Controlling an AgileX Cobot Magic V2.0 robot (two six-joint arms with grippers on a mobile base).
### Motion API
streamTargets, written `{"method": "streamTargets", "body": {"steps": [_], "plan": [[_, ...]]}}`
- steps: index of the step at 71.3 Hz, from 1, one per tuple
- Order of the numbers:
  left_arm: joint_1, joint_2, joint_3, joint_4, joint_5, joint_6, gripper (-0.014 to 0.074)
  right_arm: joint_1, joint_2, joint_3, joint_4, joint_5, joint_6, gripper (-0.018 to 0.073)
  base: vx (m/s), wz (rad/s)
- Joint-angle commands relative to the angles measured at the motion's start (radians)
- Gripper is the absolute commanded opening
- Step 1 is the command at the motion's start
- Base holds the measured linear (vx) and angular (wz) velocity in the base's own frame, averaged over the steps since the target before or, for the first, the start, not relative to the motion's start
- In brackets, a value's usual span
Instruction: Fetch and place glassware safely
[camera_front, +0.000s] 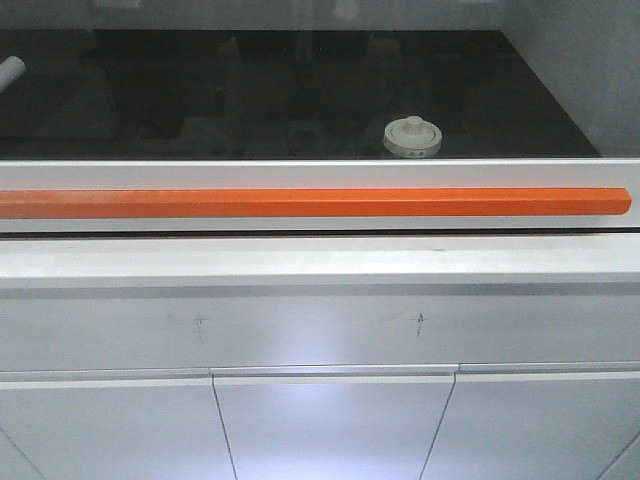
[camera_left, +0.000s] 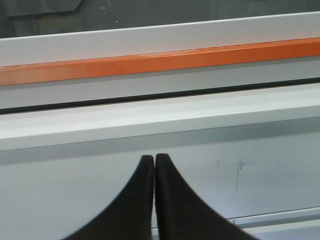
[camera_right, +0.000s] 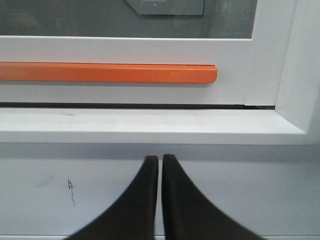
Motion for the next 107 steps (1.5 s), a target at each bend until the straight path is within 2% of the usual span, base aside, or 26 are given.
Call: {"method": "streamTargets", "body": {"steps": [1,8,14,21,27,35,43,54,64,86,107], "plan": [[-0.001,-0.012,0.027,-0.011,-0.104,-0.019,-0.0007,-0.007,-0.013,0.02,-0.005,-0.11,-0.003,-0.0003,0.0,0.0],[-0.001,-0.012,0.027,-0.011,-0.164,-0.019,-0.0007,-0.007,-0.013,0.02,-0.004,-0.14,-0.003,-0.0003,0.0,0.0],[-0.001,-0.012,0.023,-0.011,-0.273,-0.019,-0.0007,-0.007,-0.013,0.017,0.006,-0.198,0.003,-0.0003,0.0,0.0],[-0.001,-0.012,0.0,-0.011,-0.412,-0.098,-0.0007,-0.007,-0.013,-0.007,0.017,-0.304,0.011,-0.0003,0.0,0.0],[-0.001,-0.01,-0.047,-0.011,-0.466,-0.136,-0.0007,-0.007,-0.011,-0.056,0.015,-0.331,0.011,-0.0003,0.0,0.0],[-0.001,0.014,-0.177,-0.011,-0.438,-0.136,-0.0007,-0.007,0.017,-0.158,0.014,-0.324,0.012,-0.0003,0.0,0.0],[-0.001,0.099,-0.358,0.005,-0.355,-0.134,-0.0007,-0.007,0.09,-0.309,0.014,-0.313,0.012,-0.0003,0.0,0.0],[-0.001,0.29,-0.62,0.104,-0.271,-0.134,-0.0007,-0.007,0.248,-0.523,0.014,-0.265,0.011,-0.0003,0.0,0.0],[-0.001,0.459,-0.781,0.185,-0.235,-0.134,-0.0007,-0.007,0.412,-0.655,0.014,-0.264,0.011,-0.0003,0.0,0.0],[-0.001,0.69,-0.818,0.191,-0.202,-0.135,-0.0007,-0.007,0.708,-0.706,0.014,-0.258,0.011,-0.0003,0.0,0.0],[-0.001,0.733,-0.818,0.189,-0.124,-0.138,-0.0007,-0.007,0.753,-0.706,0.016,-0.257,0.011,-0.0003,0.0,0.0]]}}
